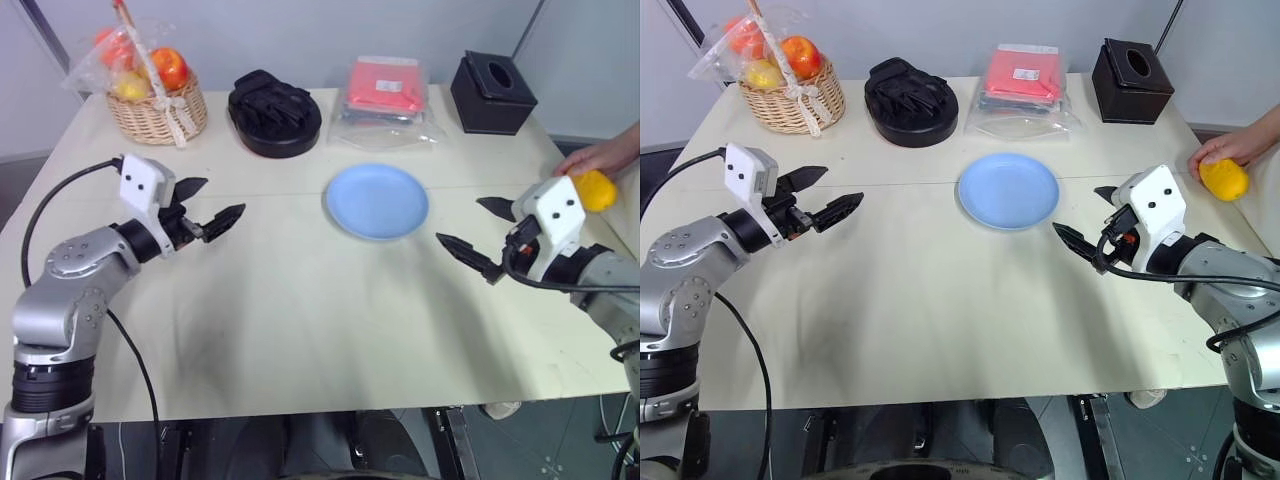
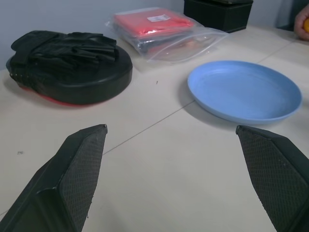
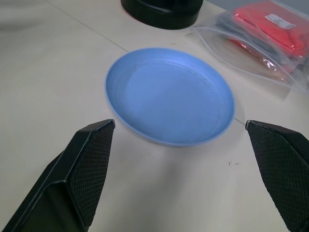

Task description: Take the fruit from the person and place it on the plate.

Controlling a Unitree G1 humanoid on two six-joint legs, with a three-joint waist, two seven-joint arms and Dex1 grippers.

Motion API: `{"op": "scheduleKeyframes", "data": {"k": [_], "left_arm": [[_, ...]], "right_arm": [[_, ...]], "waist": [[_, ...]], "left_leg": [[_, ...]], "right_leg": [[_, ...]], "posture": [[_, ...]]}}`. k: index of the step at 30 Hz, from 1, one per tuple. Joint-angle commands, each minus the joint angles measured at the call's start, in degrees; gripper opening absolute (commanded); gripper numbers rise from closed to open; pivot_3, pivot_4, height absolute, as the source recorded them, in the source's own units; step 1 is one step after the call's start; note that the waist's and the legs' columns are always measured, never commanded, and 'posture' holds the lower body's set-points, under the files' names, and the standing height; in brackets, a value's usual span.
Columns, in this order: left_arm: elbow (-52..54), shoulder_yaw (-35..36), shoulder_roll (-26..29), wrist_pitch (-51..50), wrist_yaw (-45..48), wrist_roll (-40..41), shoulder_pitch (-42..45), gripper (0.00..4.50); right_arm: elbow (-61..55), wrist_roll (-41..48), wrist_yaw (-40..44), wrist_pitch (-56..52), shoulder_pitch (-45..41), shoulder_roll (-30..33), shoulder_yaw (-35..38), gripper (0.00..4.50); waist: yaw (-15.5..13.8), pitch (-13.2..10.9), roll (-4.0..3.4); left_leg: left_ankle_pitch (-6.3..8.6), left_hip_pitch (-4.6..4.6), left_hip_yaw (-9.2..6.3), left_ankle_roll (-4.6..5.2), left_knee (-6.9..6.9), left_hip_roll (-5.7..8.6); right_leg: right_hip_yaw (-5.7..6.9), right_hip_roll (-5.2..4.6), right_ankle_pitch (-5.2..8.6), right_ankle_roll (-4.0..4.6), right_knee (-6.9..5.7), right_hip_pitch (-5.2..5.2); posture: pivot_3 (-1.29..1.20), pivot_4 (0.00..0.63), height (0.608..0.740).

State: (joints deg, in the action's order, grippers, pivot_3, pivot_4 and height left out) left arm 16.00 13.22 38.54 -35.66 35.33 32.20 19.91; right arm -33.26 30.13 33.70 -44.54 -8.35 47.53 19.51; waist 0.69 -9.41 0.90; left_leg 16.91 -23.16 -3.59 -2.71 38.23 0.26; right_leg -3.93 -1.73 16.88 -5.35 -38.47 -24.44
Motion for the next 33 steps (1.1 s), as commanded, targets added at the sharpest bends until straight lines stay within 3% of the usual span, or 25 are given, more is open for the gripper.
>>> {"op": "scheduleKeyframes", "data": {"k": [1, 16, 25, 33], "left_arm": [[1.4, 1.1, 0.3, 1.0, 0.2, 0.1, 0.8, 4.50], [1.6, 1.0, 0.4, 1.0, 0.4, 0.0, 1.0, 4.50], [0.9, 0.9, 0.2, 1.3, 0.2, -0.5, 2.0, 4.50], [-0.2, 0.5, -4.8, 0.8, -3.7, 1.5, 10.1, 4.50]], "right_arm": [[-0.6, -0.3, 0.1, 0.9, -0.7, 0.8, 0.9, 4.44], [-0.2, -1.0, -0.9, 1.0, -1.2, 0.2, 0.9, 4.44], [1.3, -0.3, -5.9, -1.9, -10.0, -2.3, -1.7, 4.44], [3.0, -1.8, -7.2, -1.5, -13.3, -4.3, -5.8, 4.44]], "waist": [[0.0, 0.0, 0.00], [0.0, 0.0, 0.00], [0.1, 0.0, 0.00], [-0.3, 0.0, 0.02]], "left_leg": [[0.00, 0.00, 0.00, 0.00, 0.00, 0.00], [0.00, 0.00, 0.00, 0.00, 0.00, 0.00], [0.00, 0.01, -0.01, -0.01, 0.00, 0.00], [-0.01, -0.04, 0.00, -0.01, 0.04, 0.06]], "right_leg": [[0.00, 0.00, 0.00, 0.00, 0.00, 0.00], [0.00, 0.00, 0.00, 0.00, 0.00, 0.00], [0.00, 0.00, 0.00, 0.00, -0.01, 0.00], [0.02, -0.06, 0.00, 0.00, -0.03, 0.00]], "posture": [[0.00, 0.150, 0.740], [0.00, 0.150, 0.740], [0.00, 0.150, 0.740], [0.00, 0.150, 0.740]]}}
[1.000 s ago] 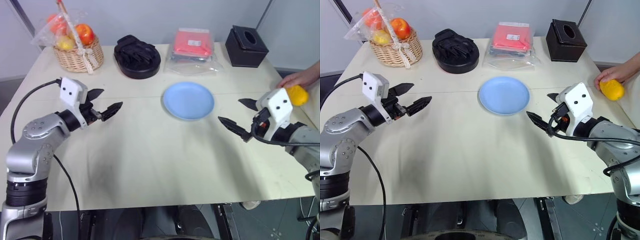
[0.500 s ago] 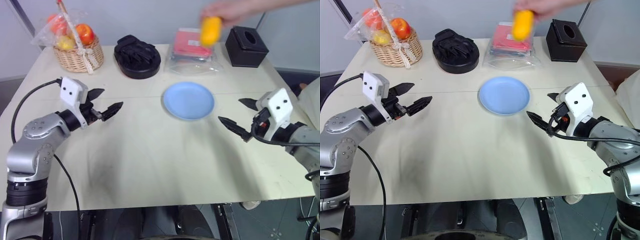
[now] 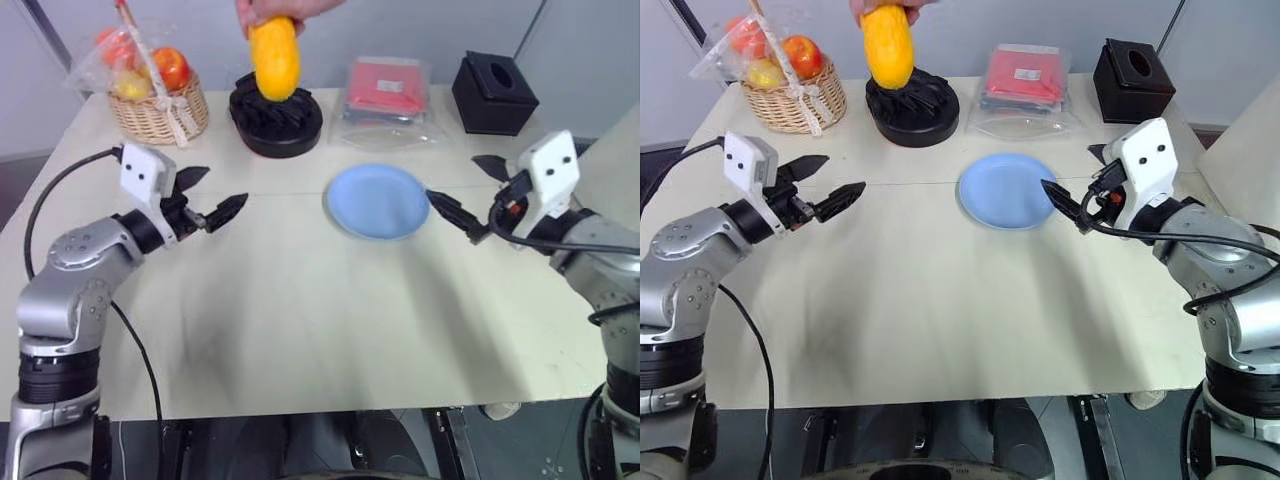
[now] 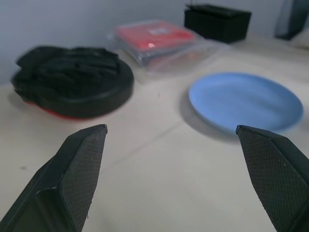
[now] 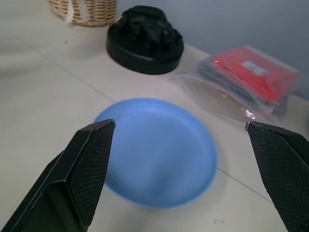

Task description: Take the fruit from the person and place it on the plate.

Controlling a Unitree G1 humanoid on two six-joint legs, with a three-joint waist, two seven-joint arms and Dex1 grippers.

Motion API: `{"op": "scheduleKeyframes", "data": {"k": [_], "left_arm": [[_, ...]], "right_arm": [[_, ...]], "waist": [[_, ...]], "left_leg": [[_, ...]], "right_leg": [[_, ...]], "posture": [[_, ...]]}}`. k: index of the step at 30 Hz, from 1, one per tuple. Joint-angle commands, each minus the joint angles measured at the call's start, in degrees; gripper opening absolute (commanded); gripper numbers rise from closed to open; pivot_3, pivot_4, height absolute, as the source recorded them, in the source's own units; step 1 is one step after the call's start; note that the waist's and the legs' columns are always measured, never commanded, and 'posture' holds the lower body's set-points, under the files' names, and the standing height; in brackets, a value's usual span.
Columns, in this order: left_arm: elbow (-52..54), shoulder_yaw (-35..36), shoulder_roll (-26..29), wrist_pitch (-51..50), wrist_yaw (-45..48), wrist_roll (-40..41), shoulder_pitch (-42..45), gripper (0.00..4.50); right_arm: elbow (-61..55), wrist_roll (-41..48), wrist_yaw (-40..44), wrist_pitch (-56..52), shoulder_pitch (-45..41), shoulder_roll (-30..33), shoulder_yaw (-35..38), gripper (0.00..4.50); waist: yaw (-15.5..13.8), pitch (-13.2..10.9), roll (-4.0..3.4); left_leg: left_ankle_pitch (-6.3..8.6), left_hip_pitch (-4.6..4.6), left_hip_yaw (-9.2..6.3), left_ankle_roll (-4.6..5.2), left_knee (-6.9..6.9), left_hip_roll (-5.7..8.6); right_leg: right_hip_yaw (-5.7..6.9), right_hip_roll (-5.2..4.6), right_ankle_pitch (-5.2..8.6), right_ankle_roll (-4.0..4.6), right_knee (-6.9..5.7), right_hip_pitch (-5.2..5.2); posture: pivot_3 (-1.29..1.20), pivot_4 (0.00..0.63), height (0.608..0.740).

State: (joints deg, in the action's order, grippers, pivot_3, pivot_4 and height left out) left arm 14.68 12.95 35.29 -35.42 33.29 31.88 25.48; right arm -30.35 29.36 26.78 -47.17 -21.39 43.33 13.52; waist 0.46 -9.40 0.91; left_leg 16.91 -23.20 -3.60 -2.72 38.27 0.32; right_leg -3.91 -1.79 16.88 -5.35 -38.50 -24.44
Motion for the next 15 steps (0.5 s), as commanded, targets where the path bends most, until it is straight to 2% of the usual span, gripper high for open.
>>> {"op": "scheduleKeyframes", "data": {"k": [1, 9, 15], "left_arm": [[0.8, 0.7, -2.5, 0.1, -2.1, 2.4, 6.3, 4.50], [-7.5, 1.7, -7.5, -0.3, -5.8, 4.0, 18.5, 4.50], [-12.4, 2.8, -10.8, -0.5, -9.1, 5.0, 22.4, 4.50]], "right_arm": [[0.2, -1.3, -0.2, 1.4, 0.0, 0.0, 0.0, 4.44], [-0.4, -2.0, 0.0, 2.1, 1.6, -0.3, -0.6, 4.44], [-0.8, -1.9, 0.0, 2.1, 2.0, -0.1, 0.0, 4.44]], "waist": [[-0.1, 0.0, 0.02], [0.6, 0.0, 0.01], [0.4, 0.0, 0.01]], "left_leg": [[0.00, -0.03, 0.00, 0.00, 0.04, 0.00], [0.00, 0.01, 0.04, 0.00, 0.04, -0.04], [-0.04, 0.00, 0.01, -0.07, 0.06, -0.03]], "right_leg": [[0.02, 0.00, 0.00, 0.00, 0.00, 0.00], [0.02, 0.09, 0.00, 0.00, -0.05, -0.01], [0.02, 0.08, 0.00, 0.00, -0.05, -0.01]], "posture": [[0.00, 0.150, 0.740], [0.00, 0.150, 0.740], [0.00, 0.150, 0.740]]}}
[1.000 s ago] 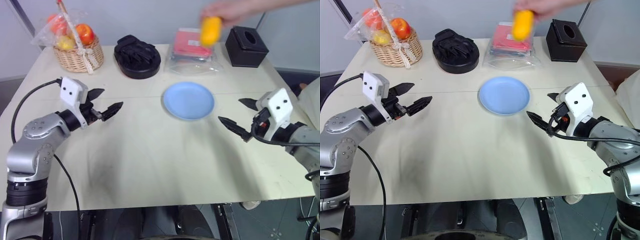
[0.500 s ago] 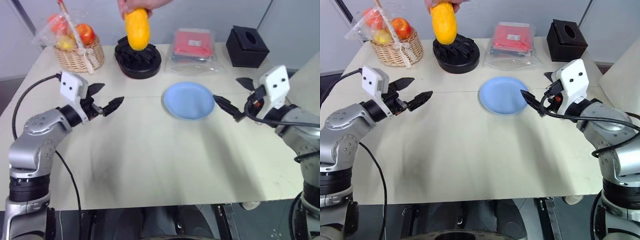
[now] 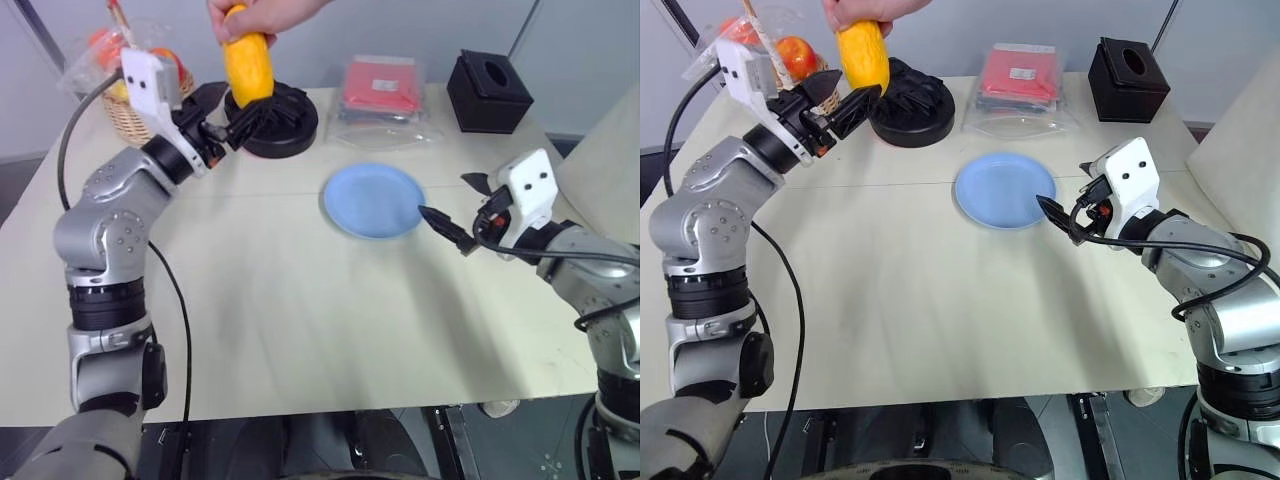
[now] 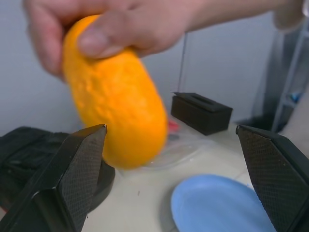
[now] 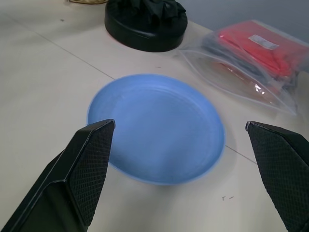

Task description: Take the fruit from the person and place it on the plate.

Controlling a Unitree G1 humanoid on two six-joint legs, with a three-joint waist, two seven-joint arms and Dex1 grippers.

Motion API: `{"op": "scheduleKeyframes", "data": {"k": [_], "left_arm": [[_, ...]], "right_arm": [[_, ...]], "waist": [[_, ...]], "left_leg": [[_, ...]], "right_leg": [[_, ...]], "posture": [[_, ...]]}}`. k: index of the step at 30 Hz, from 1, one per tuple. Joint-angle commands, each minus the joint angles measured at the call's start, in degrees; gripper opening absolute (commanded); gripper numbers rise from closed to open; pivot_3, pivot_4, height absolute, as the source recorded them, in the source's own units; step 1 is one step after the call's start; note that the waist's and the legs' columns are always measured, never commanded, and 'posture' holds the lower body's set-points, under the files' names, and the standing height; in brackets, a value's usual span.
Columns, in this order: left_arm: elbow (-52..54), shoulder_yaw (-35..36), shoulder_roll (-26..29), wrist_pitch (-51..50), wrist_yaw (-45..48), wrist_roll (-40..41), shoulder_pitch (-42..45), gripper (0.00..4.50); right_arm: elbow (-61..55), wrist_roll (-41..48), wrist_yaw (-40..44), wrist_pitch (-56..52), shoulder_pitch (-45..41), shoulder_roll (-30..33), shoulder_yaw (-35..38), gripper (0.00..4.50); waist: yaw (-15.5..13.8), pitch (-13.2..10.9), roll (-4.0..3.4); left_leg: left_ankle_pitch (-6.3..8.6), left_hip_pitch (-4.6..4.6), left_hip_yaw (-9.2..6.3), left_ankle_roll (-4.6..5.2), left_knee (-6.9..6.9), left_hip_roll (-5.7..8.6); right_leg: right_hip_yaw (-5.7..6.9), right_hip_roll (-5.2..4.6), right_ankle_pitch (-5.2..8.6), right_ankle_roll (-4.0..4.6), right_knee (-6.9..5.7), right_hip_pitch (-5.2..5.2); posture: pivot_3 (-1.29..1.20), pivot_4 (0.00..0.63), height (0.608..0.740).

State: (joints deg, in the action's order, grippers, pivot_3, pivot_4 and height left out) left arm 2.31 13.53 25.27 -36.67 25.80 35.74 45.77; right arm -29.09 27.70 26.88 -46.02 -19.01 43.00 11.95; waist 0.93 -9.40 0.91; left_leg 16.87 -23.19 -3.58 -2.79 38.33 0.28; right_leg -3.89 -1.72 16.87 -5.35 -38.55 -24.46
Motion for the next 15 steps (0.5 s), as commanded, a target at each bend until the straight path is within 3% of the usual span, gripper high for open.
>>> {"op": "scheduleKeyframes", "data": {"k": [1, 15], "left_arm": [[-0.4, 2.2, -1.2, 0.8, -2.1, 0.9, 2.4, 4.50], [-10.3, -0.3, -5.3, 6.1, -3.8, -4.6, 5.8, 4.50]], "right_arm": [[-2.1, -0.2, -0.1, 0.9, -0.4, 0.3, 1.7, 4.44], [-3.4, -0.3, -0.9, 0.3, 0.4, 0.6, 2.5, 4.44]], "waist": [[-0.1, 0.0, 0.00], [-0.2, 0.0, 0.00]], "left_leg": [[0.00, 0.00, -0.01, 0.00, 0.00, 0.00], [-0.07, 0.00, 0.01, -0.13, 0.01, 0.02]], "right_leg": [[0.00, 0.00, 0.00, 0.00, 0.00, 0.00], [-0.01, -0.01, 0.00, 0.00, 0.00, 0.00]], "posture": [[0.00, 0.150, 0.740], [0.00, 0.150, 0.740]]}}
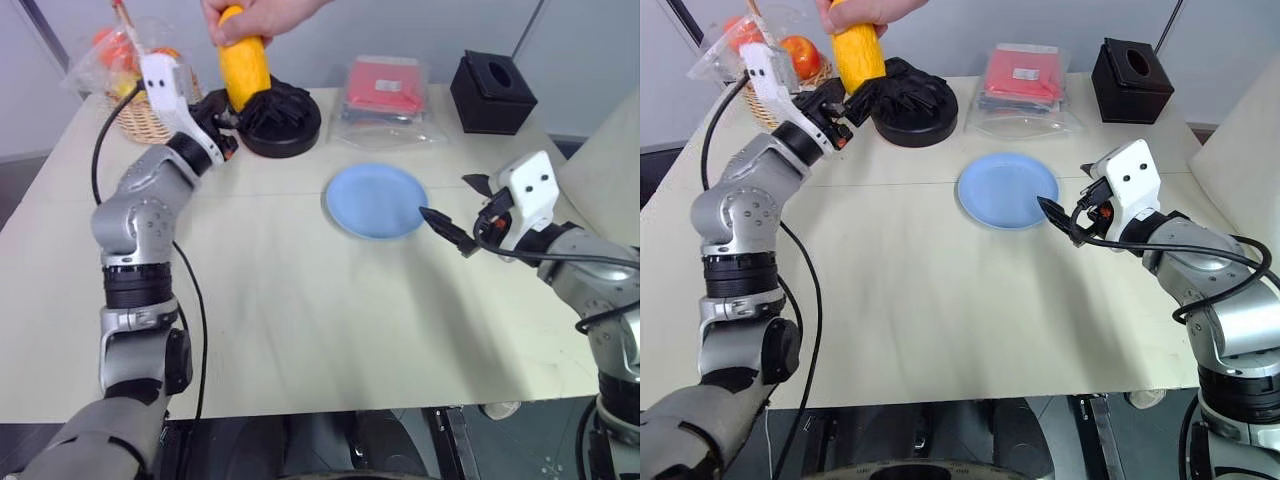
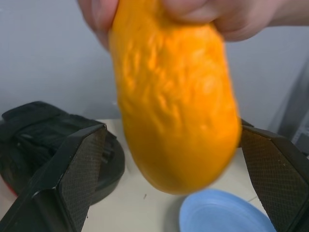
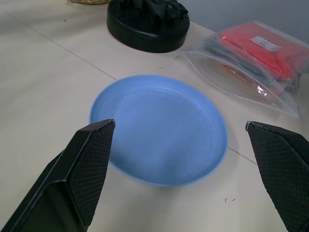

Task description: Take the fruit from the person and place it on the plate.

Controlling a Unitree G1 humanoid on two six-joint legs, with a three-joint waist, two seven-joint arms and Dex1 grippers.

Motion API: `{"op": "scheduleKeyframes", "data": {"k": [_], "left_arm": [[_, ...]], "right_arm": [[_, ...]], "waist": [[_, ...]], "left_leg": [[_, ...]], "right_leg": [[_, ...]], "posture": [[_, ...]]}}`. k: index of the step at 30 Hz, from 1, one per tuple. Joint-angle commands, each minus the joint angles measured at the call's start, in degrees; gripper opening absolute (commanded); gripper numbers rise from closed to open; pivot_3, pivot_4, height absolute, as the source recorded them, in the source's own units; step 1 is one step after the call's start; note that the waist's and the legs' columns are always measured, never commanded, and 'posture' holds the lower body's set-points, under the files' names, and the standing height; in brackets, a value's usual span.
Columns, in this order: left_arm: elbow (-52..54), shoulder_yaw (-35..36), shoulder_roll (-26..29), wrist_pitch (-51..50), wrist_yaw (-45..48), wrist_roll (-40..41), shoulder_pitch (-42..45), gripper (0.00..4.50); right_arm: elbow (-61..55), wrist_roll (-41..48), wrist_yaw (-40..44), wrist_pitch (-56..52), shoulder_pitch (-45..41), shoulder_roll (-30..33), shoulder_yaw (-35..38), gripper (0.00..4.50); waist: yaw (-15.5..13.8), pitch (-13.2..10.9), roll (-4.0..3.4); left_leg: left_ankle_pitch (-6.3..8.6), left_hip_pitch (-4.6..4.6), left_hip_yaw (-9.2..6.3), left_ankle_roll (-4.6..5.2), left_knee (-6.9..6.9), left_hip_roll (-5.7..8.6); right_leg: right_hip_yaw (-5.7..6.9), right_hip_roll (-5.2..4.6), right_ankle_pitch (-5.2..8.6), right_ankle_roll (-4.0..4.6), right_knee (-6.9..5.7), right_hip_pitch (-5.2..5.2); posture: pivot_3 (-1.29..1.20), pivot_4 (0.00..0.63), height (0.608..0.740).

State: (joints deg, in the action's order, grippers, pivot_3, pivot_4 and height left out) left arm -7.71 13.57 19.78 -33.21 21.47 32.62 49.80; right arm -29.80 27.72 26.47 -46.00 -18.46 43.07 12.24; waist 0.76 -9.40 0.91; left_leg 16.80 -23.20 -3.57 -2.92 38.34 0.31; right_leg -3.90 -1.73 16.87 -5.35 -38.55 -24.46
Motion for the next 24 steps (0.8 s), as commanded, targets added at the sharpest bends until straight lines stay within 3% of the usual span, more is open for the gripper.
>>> {"op": "scheduleKeyframes", "data": {"k": [1, 8, 14, 24], "left_arm": [[-0.9, -0.5, 0.1, 3.1, 0.7, -1.9, 2.1, 4.50], [-3.2, -1.0, -0.2, 5.5, 1.5, -3.3, 3.5, 4.50], [-3.2, -0.9, -0.4, 6.3, 2.2, -3.3, 4.6, 2.49], [-2.3, -1.3, -0.4, 5.0, 2.7, -3.0, 4.4, 2.49]], "right_arm": [[-2.9, -0.3, -0.6, 0.3, 0.1, 0.6, 2.3, 4.44], [-3.8, -0.2, -1.1, 0.0, 1.1, 0.6, 2.9, 4.44], [-4.1, -0.3, -1.3, 0.0, 1.4, 0.5, 3.0, 4.50], [-4.2, -0.2, -1.4, 0.1, 1.8, 0.6, 2.9, 4.50]], "waist": [[0.0, 0.0, 0.00], [0.0, 0.0, 0.00], [0.0, 0.0, 0.00], [0.0, 0.0, 0.00]], "left_leg": [[0.00, 0.00, 0.00, 0.00, 0.00, 0.00], [-0.01, 0.00, -0.01, -0.01, 0.00, 0.00], [0.00, 0.00, -0.01, 0.00, 0.00, 0.00], [-0.01, -0.01, -0.01, -0.01, 0.00, 0.00]], "right_leg": [[0.00, 0.00, 0.00, 0.00, 0.00, 0.00], [0.00, 0.00, 0.00, 0.00, 0.00, 0.00], [0.00, 0.00, 0.00, 0.00, 0.00, 0.00], [0.00, 0.00, 0.00, 0.00, 0.00, 0.00]], "posture": [[0.00, 0.150, 0.740], [0.00, 0.150, 0.740], [0.00, 0.150, 0.740], [0.00, 0.150, 0.740]]}}
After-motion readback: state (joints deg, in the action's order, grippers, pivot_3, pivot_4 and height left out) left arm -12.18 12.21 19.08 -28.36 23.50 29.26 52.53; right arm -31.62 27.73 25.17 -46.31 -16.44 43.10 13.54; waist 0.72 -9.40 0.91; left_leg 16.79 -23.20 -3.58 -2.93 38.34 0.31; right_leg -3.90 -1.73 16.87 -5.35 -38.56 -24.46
